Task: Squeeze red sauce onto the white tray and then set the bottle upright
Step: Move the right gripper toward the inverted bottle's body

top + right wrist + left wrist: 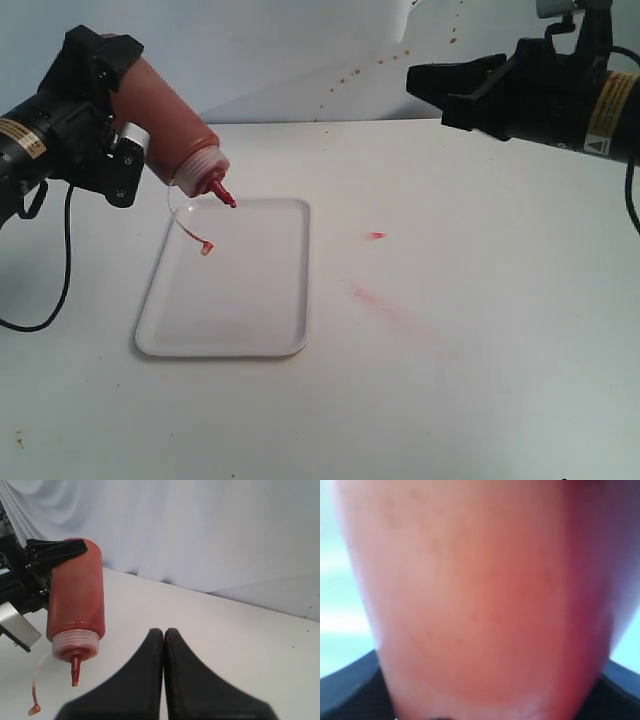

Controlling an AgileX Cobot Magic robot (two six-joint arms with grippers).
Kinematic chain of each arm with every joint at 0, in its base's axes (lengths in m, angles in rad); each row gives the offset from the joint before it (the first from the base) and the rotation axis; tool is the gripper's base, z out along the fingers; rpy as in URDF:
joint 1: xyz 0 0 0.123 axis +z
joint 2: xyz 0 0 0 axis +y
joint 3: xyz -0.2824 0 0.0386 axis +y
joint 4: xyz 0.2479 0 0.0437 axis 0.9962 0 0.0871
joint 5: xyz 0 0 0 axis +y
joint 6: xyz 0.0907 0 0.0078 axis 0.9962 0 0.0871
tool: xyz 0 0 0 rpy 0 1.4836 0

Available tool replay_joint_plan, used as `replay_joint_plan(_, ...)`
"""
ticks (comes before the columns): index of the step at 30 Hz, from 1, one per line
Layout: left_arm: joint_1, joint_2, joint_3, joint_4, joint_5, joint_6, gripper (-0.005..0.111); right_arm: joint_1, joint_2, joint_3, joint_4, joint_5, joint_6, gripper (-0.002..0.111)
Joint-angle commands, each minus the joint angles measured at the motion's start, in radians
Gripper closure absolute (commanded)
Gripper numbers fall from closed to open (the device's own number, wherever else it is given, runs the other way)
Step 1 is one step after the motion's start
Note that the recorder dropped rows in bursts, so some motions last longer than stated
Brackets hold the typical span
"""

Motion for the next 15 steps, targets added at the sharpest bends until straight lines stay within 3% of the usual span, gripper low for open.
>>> replay_joint_plan(1, 0.0, -0.013, -0.004, -0.024, -0.091, 0.1, 0.107, 0.005, 0.018, -0.007, -0.001, -0.026, 0.001, 0.108)
replay_joint_plan(15, 0.0, 0.041, -0.004, 0.045, -0.261, 0.235, 0.107, 0.005, 0.037, -0.007, 0.019, -0.026, -0.044, 0.108)
